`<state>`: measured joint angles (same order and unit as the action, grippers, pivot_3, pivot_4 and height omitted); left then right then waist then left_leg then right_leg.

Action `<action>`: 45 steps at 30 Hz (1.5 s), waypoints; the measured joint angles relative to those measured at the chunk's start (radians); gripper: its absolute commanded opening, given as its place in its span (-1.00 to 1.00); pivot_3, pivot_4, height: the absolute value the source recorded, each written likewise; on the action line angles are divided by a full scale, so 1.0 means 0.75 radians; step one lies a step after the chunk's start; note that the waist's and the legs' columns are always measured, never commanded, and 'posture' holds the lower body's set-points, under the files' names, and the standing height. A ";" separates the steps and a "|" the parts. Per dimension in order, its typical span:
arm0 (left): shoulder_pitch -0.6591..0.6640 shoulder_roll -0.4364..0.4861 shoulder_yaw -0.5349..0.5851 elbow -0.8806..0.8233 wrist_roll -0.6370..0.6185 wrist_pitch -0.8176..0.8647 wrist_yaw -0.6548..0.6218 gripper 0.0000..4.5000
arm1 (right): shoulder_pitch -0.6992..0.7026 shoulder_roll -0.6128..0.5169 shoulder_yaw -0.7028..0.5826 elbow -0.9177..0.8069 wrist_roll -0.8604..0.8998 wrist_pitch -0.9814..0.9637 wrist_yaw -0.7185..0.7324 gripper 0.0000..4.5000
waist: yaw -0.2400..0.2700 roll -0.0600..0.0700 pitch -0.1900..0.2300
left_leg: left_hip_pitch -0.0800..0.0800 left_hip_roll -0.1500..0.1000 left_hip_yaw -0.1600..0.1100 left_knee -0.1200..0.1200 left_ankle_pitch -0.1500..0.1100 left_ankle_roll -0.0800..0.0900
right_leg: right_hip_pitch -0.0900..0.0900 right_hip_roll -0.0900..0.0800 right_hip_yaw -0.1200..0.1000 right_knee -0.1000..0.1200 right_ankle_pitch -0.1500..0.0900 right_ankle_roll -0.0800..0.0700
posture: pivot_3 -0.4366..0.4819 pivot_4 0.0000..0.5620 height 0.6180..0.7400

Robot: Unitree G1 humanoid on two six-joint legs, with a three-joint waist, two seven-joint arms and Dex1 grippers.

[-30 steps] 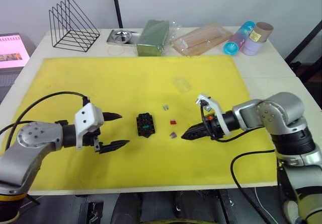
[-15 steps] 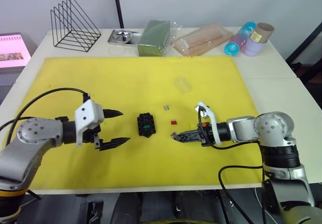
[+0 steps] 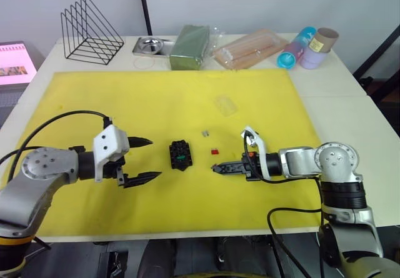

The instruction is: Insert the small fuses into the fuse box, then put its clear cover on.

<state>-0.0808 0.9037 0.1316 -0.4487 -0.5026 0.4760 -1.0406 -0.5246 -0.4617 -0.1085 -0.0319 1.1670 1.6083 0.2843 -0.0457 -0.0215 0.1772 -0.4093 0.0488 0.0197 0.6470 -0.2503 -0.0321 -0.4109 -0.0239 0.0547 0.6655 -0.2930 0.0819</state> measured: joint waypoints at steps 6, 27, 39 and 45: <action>0.002 -0.002 0.000 0.000 0.000 0.000 0.001 1.00 | -0.001 0.022 -0.016 0.025 0.039 0.000 -0.060 -0.99 | 0.001 0.000 0.000 | 0.000 0.000 0.000 0.000 0.000 0.000 | 0.000 0.000 0.000 0.000 0.000 0.000 | -0.05 -0.47 1.00; 0.010 0.017 0.031 0.141 0.024 -0.013 0.002 1.00 | -0.651 -0.177 0.637 -0.181 -0.366 -0.385 0.533 -0.99 | 0.005 0.001 0.001 | -0.003 0.002 0.000 -0.001 -0.001 0.001 | -0.004 -0.001 0.000 0.000 0.000 -0.001 | -0.05 -0.47 1.00; -0.006 -0.020 0.021 0.156 0.043 -0.015 0.019 1.00 | -0.816 -0.161 1.092 -0.043 -0.996 -0.976 1.012 -0.99 | 0.003 0.001 0.002 | -0.006 0.001 0.003 0.000 -0.001 0.001 | -0.009 -0.003 0.000 0.002 0.000 0.000 | -0.05 -0.47 1.00; -0.018 -0.035 -0.002 0.156 0.047 -0.015 0.021 1.00 | -0.815 -0.133 1.092 -0.043 -1.103 -1.031 1.108 -0.99 | 0.003 0.001 0.002 | -0.006 0.001 0.003 0.000 -0.001 0.001 | -0.010 -0.003 0.000 0.002 0.000 0.000 | -0.05 -0.47 1.00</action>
<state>-0.0942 0.8775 0.1301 -0.3319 -0.4672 0.4645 -1.0246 -1.1357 -0.5612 0.7108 -0.0641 0.3399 0.8350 1.1156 -0.0436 -0.0207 0.1784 -0.4136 0.0494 0.0217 0.6469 -0.2509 -0.0311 -0.4183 -0.0263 0.0549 0.6672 -0.2927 0.0816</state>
